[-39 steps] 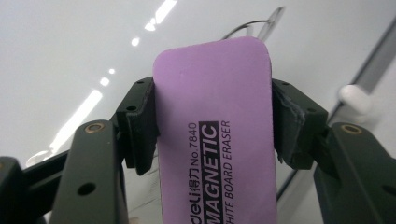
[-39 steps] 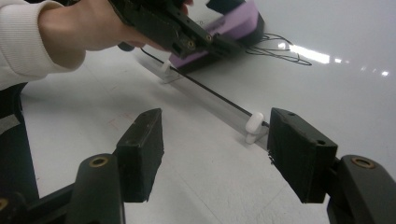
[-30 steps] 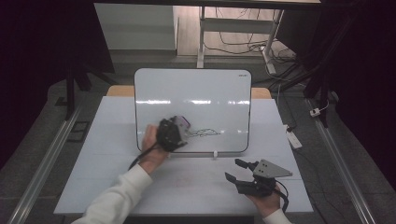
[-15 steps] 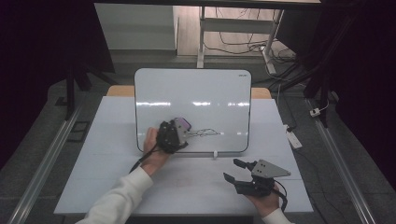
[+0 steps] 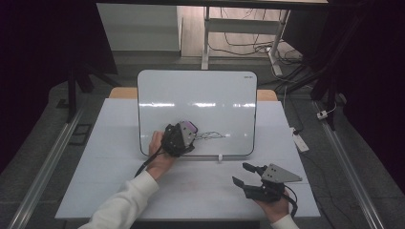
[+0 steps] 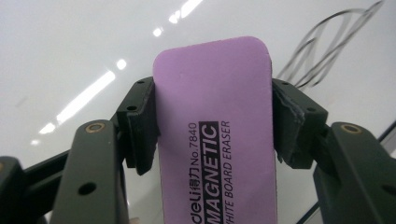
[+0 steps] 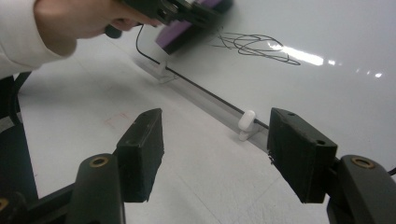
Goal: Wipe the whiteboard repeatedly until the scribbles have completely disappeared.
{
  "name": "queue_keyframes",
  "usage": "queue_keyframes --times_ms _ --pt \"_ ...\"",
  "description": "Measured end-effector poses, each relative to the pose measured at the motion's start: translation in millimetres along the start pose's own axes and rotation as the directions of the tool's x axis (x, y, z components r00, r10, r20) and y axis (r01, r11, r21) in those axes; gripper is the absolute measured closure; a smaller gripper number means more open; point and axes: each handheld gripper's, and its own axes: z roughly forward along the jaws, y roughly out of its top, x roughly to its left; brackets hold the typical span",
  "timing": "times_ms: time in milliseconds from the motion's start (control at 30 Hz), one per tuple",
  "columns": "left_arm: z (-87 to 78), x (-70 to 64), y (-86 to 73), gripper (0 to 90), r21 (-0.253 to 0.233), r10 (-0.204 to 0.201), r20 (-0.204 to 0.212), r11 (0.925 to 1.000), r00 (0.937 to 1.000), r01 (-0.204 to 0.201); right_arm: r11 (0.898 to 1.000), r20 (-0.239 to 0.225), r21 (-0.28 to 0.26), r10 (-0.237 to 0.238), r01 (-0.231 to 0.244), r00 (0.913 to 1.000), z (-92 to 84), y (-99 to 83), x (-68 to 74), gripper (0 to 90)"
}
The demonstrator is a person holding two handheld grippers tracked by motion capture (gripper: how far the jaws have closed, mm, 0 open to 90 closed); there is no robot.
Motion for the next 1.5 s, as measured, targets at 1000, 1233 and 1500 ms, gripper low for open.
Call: queue_keyframes --times_ms 1000,1233,1500 --pt "25.0 -43.1 38.0 39.4 -0.087 -0.079 0.108 0.9923 0.9910 0.088 1.000 -0.003 0.017 -0.018 0.018 0.9998 0.0 -0.8 6.3 35.6" --pt "40.7 -75.3 62.0 39.4 -0.123 -0.040 0.160 0.9906 0.9864 0.060 1.000 0.033 0.012 -0.005 0.005 0.9995 -14.0 -6.7 2.1 35.6" --pt "47.5 -89.1 71.3 39.3 -0.137 -0.030 0.209 0.9888 0.9774 0.060 1.000 0.058 0.000 0.017 -0.017 0.9982 -25.6 -11.9 -2.5 35.6"
